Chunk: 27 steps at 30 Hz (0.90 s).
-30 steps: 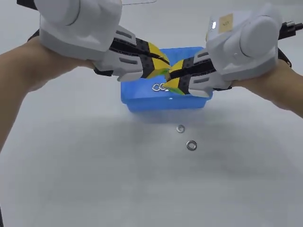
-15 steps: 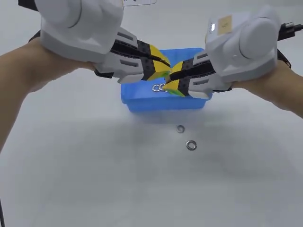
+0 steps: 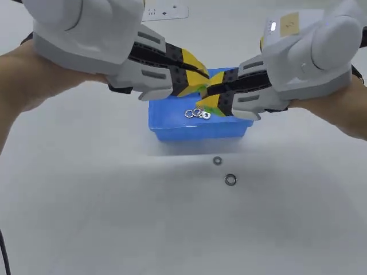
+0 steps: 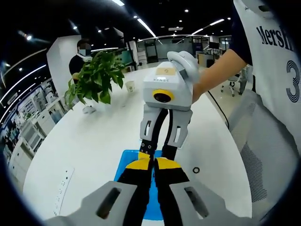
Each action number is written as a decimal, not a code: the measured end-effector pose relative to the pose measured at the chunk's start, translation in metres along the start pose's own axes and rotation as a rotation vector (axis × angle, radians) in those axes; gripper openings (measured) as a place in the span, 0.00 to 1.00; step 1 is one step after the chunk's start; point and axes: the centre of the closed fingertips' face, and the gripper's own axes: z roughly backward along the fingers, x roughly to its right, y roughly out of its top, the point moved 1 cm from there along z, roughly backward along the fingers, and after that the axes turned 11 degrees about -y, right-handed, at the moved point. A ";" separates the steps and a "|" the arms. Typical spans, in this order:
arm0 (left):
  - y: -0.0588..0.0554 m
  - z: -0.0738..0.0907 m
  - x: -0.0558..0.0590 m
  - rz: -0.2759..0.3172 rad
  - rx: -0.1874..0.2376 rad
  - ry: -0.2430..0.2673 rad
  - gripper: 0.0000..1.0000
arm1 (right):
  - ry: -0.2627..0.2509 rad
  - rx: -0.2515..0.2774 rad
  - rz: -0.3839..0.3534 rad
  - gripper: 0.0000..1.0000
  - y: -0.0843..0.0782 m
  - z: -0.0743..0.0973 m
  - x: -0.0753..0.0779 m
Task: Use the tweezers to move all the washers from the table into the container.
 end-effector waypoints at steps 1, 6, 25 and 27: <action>0.001 0.000 0.002 -0.004 0.000 0.000 0.06 | 0.001 0.000 0.004 0.11 0.001 0.001 -0.001; 0.006 0.001 0.013 -0.022 -0.011 -0.002 0.06 | 0.008 -0.001 0.021 0.11 0.004 0.010 -0.010; 0.017 -0.003 0.062 0.002 -0.006 -0.025 0.06 | 0.072 -0.016 0.037 0.11 0.001 0.034 -0.052; 0.016 -0.003 0.065 0.012 -0.009 -0.022 0.06 | 0.072 -0.020 0.037 0.11 -0.001 0.034 -0.055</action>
